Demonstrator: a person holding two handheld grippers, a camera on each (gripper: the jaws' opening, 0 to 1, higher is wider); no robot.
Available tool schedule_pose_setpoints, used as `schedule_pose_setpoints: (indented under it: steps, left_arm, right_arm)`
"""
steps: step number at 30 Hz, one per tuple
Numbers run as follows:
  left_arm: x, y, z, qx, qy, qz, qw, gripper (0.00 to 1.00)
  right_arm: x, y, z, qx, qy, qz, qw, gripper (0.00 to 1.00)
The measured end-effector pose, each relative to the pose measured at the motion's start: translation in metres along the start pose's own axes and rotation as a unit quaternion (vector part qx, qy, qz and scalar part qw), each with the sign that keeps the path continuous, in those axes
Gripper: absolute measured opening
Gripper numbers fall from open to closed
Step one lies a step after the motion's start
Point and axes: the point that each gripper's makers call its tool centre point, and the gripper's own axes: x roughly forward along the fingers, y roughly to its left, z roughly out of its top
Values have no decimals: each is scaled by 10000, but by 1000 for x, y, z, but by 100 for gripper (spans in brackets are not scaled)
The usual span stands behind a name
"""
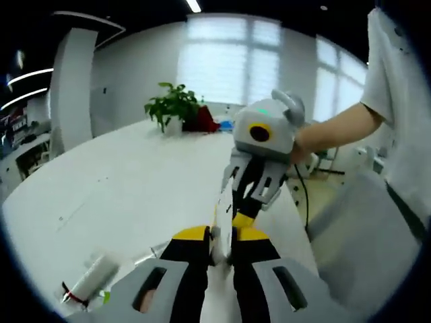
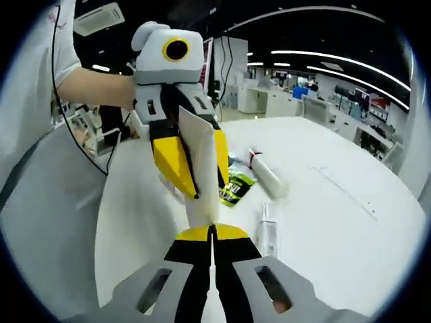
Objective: Arrange the skincare products in the storage area until every visible bottle or jar stands upright without overlapping.
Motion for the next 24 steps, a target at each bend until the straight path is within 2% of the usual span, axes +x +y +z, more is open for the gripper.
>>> schedule_pose_setpoints:
  steps: [4,9,15,24]
  left_arm:
    - [4,-3,4,127,-103,-129,9998,8]
    - [5,4,6,180,-204,-41,9996,8]
    - [10,5,9,474,-206,-29,9987,8]
    - [3,7,7,258,-340,-93,9990,7]
  right_arm:
    - [0,0,0,-83,126,-4,9999,1]
    - [-1,-3,-4,-23,135,15,9999,2]
    - [3,-8,-10,-40,244,24,9997,7]
    - [7,-13,-16,-16,287,-18,9996,14]
